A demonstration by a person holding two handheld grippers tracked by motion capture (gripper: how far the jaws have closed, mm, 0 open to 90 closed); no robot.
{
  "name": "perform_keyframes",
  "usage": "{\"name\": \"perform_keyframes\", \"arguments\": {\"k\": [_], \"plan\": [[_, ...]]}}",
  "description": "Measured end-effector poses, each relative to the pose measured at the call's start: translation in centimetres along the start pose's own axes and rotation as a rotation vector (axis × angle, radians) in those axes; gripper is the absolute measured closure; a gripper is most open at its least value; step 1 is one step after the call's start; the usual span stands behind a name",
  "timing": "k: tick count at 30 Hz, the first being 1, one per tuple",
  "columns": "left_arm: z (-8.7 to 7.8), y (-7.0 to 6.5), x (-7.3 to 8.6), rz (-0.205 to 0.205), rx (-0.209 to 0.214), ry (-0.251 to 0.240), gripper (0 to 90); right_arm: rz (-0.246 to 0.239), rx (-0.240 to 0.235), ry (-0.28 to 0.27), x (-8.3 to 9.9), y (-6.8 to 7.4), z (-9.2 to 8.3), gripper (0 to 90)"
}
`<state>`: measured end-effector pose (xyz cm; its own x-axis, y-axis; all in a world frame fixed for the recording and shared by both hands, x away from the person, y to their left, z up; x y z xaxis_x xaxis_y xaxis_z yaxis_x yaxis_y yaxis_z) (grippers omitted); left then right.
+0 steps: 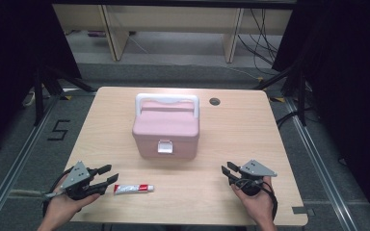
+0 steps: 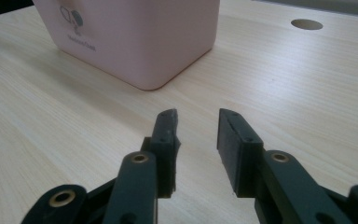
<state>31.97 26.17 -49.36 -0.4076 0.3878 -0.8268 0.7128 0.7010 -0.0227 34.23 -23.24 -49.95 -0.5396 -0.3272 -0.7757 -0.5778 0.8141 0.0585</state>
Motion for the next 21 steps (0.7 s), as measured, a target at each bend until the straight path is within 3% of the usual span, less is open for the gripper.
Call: {"name": "perform_keyframes", "arguments": {"k": [1, 2, 5, 6, 8, 9, 10, 11, 12, 13, 14, 16, 17, 20, 21], "plan": [[0.1, -0.1, -0.2, 0.013, 0.013, 0.006, 52.5, -0.036, 0.017, -0.004, -0.1, -0.2, 0.0, 70.0], [0.1, -0.2, -0.4, 0.018, 0.014, 0.012, 52.3, 0.008, 0.005, 0.008, -0.2, 0.1, 0.0, 70.3], [0.3, -0.1, -0.8, 0.024, 0.022, 0.005, 51.8, 0.01, -0.006, 0.007, -0.4, 0.1, 0.0, 70.8], [0.4, -0.1, -1.0, 0.008, 0.026, -0.009, 51.6, -0.015, -0.004, 0.009, -0.5, -0.1, 0.1, 70.8], [0.7, 0.3, -1.4, -0.045, 0.039, -0.042, 51.2, -0.006, 0.001, 0.011, -0.6, 0.0, 0.0, 71.7], [0.8, 0.5, -1.6, -0.063, 0.03, -0.048, 51.2, -0.024, -0.001, 0.002, -0.7, -0.1, 0.1, 72.4], [1.1, 0.8, -1.8, -0.075, 0.026, -0.061, 51.4, 0.006, -0.013, 0.003, -0.7, 0.1, 0.2, 73.9], [1.4, 1.0, -2.1, -0.077, 0.01, -0.056, 52.3, -0.013, -0.012, -0.002, -0.8, 0.0, 0.3, 76.3], [1.8, 1.4, -2.4, -0.075, 0.005, -0.057, 54.4, -0.018, -0.002, -0.003, -0.9, 0.0, 0.4, 78.7], [2.2, 1.8, -2.6, -0.071, -0.002, -0.055, 62.4, -0.007, 0.008, 0.011, -1.2, 0.1, 0.4, 85.5], [2.6, 2.3, -2.9, -0.086, -0.008, -0.062, 62.4, -0.007, 0.008, 0.011, -1.2, 0.1, 0.4, 85.5], [3.3, 3.3, -3.5, -0.1, -0.048, -0.052, 73.1, 0.002, 0.009, 0.023, -1.7, 0.0, 0.6, 90.0], [3.7, 3.8, -3.9, -0.118, -0.063, -0.049, 78.2, -0.027, 0.02, 0.013, -2.0, -0.3, 0.8, 90.0], [5.2, 5.1, -5.2, -0.154, -0.085, -0.054, 87.4, 0.015, 0.013, 0.018, -3.2, -0.1, 1.5, 90.0], [5.8, 5.4, -5.6, -0.161, -0.086, -0.051, 89.5, -0.004, 0.018, 0.027, -4.2, -0.3, 2.1, 90.0]]}}
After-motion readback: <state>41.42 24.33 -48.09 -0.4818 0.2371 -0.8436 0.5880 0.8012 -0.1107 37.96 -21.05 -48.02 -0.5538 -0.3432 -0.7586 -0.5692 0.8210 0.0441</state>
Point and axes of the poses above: each handheld gripper's, and its own axes: z roughly forward along the jaws, x roughly out of its underside, y roughly to its left, the point moved 1 cm from there along z, roughly forward along the jaws, and after that the axes turned 11 degrees about y, right-handed, at the moved point
